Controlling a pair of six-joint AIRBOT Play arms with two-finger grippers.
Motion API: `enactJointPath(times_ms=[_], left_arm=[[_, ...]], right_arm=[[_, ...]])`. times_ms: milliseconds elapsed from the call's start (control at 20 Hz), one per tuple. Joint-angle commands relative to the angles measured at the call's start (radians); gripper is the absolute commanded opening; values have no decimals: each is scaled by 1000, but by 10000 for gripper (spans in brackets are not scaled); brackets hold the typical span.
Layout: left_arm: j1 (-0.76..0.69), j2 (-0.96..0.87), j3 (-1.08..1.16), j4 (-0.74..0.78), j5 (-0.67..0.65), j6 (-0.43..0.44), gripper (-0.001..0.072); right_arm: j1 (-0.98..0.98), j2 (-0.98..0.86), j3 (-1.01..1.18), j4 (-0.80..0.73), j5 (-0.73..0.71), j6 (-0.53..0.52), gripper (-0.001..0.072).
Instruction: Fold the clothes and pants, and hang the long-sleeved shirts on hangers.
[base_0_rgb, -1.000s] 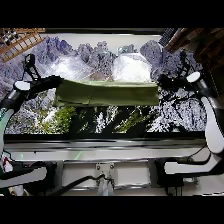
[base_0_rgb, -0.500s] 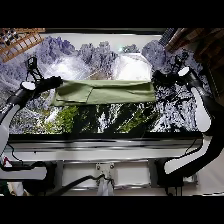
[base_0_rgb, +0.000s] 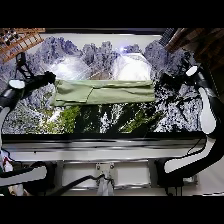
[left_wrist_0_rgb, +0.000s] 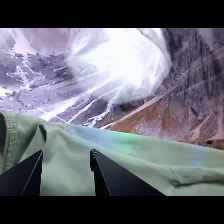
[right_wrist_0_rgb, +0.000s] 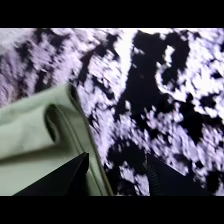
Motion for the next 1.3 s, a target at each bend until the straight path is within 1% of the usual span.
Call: enactJointPath(times_ms=[0, 100, 150, 250, 350, 500, 600, 750, 800, 950, 1050, 1100, 1200, 1250], left_arm=[[-1, 51, 1, -58, -157, 1, 334], [-35, 48, 1, -108, -208, 1, 335], [-59, 48, 1, -124, -218, 1, 335], [-105, 48, 1, -143, -221, 1, 335], [-145, 49, 1, -147, -241, 2, 335], [-172, 31, 32, -147, -352, 27, 335], [-173, -6, 101, -147, -430, 27, 335], [-178, -104, 275, -147, -560, 23, 335], [-185, -138, 330, -147, -580, 20, 335], [-222, -238, 456, -147, -580, -9, 334], [-253, -296, 489, -147, -580, -16, 334], [-272, -323, 490, -146, -587, -28, 334], [-313, -374, 490, -146, -638, -31, 324], [-337, -396, 490, -145, -662, -44, 282]], right_arm=[[-44, 3, -19, 4, 89, -44, 414], [-41, -15, -26, 81, 84, -82, 419], [-39, -28, -26, 132, 70, -101, 460], [-40, -48, -24, 198, 51, -113, 484], [-40, -60, -22, 227, 42, -141, 488], [-42, -81, -22, 245, 50, -172, 488], [-42, -103, -22, 264, 62, -188, 487], [-40, -142, -22, 343, 119, -236, 487], [-37, -149, -22, 367, 134, -242, 486], [-2, -155, -22, 415, 180, -266, 477], [30, -155, -22, 420, 177, -286, 376], [40, -154, -22, 419, 164, -286, 288], [40, -150, -22, 426, 130, -285, 26], [33, -145, -22, 427, 124, -276, 22]])
